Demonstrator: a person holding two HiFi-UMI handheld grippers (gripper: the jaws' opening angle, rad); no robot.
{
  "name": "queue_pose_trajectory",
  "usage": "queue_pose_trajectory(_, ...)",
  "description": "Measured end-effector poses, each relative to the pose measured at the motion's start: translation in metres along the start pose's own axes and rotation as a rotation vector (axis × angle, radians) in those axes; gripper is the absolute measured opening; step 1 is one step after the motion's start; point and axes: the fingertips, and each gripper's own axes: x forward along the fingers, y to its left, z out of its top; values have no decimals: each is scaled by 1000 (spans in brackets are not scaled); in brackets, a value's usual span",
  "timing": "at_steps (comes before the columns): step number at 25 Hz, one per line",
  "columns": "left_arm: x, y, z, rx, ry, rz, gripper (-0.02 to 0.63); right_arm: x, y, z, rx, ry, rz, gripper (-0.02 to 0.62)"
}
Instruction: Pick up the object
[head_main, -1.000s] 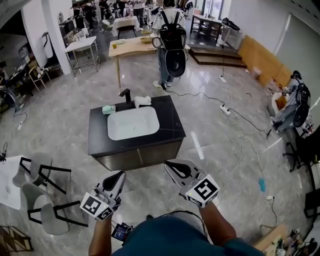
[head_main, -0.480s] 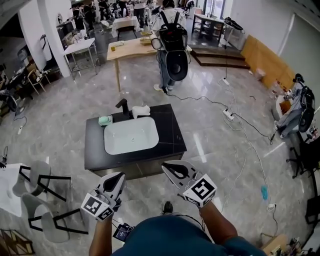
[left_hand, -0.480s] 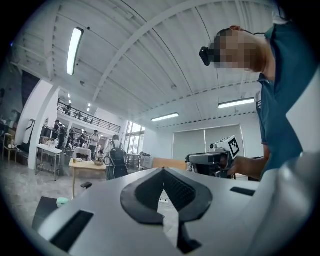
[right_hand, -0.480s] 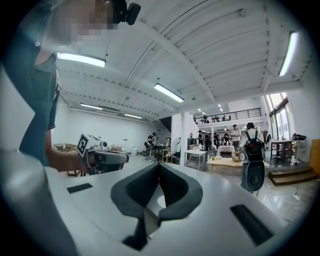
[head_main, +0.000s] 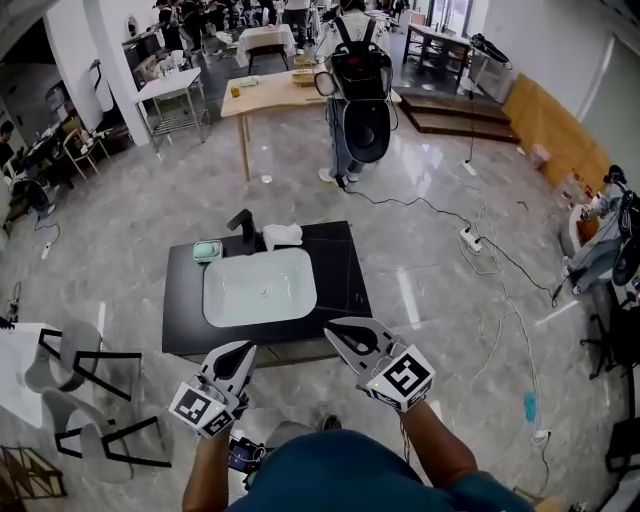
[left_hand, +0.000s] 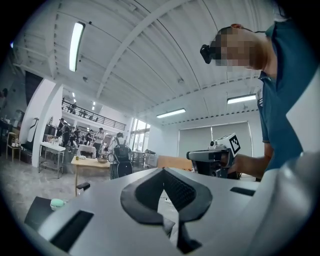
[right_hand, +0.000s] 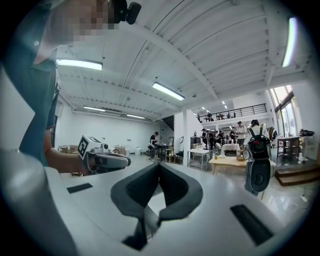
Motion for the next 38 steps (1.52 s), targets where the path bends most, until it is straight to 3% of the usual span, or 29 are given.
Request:
queue_pose_trajectory(12, 55, 93, -17, -44, 19, -36, 5, 65, -54, -7, 2, 36, -62, 14)
queue_pose_trajectory(26, 128, 160, -41, -71, 70, -105, 5, 118, -124, -19, 10, 53, -136, 14)
queue_pose_trajectory(32, 187, 185, -71, -126, 115, -51, 5, 127, -176, -39, 41, 78, -75, 14)
queue_pose_trajectory(38, 243, 209, -111, -262, 137, 33, 5, 134, -228, -55, 56, 77, 15, 14)
